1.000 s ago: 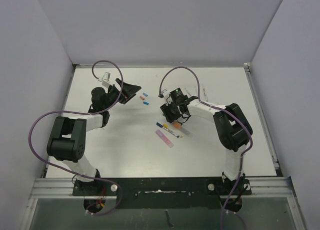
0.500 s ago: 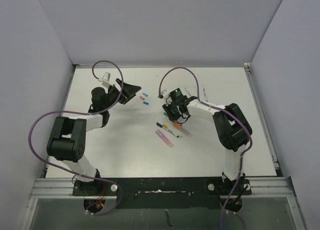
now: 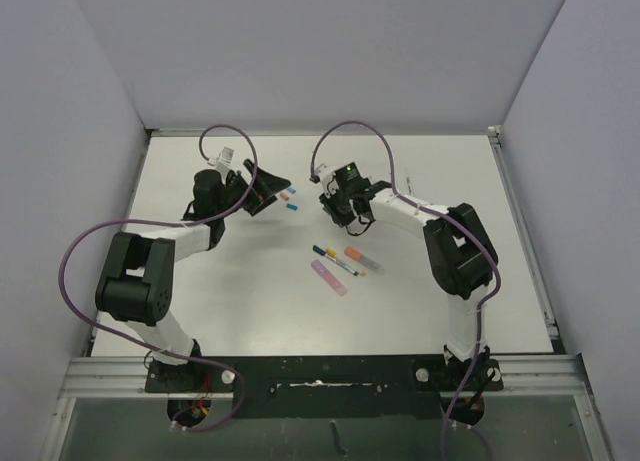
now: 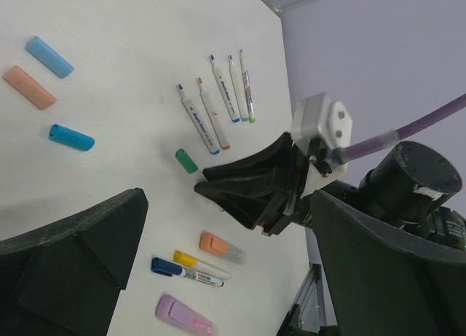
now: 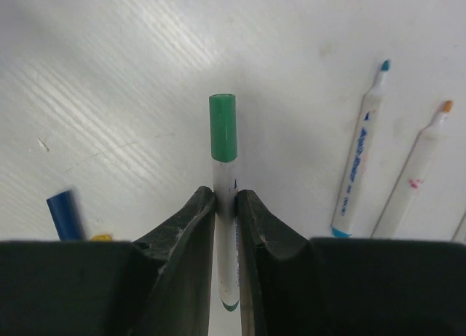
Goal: Open the pen caps
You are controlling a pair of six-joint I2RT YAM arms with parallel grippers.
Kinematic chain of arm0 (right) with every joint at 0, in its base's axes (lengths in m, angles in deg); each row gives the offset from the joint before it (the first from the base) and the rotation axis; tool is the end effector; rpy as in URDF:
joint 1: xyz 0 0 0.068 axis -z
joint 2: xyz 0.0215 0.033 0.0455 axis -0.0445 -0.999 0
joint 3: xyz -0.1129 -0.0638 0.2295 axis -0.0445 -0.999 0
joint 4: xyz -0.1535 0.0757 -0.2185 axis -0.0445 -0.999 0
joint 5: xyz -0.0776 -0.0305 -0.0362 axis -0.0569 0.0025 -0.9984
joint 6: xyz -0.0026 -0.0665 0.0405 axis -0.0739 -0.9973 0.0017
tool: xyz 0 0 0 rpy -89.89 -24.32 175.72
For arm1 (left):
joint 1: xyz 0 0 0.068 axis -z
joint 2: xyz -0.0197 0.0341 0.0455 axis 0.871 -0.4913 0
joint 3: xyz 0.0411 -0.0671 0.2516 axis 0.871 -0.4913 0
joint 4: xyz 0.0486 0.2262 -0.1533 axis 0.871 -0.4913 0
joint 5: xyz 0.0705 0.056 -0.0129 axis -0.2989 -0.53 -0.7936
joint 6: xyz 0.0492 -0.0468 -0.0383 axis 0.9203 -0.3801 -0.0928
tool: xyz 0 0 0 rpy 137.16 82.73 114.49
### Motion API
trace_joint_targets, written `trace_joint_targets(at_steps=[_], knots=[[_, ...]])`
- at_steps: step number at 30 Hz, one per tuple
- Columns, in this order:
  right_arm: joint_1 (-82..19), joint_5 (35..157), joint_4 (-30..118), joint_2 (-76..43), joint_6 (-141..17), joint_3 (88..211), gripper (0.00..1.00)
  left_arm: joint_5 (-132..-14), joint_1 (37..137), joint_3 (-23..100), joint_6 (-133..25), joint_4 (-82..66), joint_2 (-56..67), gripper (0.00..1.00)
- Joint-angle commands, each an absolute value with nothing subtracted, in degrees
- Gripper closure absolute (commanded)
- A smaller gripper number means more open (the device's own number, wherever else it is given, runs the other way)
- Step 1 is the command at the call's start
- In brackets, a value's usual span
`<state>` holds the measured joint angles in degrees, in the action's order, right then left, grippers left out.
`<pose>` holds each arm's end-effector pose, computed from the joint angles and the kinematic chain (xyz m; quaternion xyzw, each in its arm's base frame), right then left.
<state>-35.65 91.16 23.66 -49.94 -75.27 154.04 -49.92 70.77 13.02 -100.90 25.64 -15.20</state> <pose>0.3790 0.2510 0.1308 -0.3290 0.8963 0.0917 0.2829 0.3787 -0.1033 0.1730 -0.1609 0.7600 -0.5109 0.3681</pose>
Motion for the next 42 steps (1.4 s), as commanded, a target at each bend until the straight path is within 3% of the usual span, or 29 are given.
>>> trace_joint_targets(at_steps=[1,20,31,42], knots=[[-34.21,92.09,29.66,-45.99,-76.31,158.53,0.97,-51.14,74.15,17.50,-99.07,22.05,-15.77,0.02],[-35.29,107.71,35.97,-38.06,-65.99,154.32,0.99,-53.40,80.19,22.98,-99.47,20.89,-22.45,0.03],[-36.85,109.12,36.46,-37.40,-65.44,152.60,1.00,-54.22,80.48,22.47,-99.64,22.79,-21.91,0.22],[-37.13,108.92,37.50,-37.19,-64.83,152.27,1.00,-53.64,81.19,21.63,-100.29,24.97,-21.83,0.53]])
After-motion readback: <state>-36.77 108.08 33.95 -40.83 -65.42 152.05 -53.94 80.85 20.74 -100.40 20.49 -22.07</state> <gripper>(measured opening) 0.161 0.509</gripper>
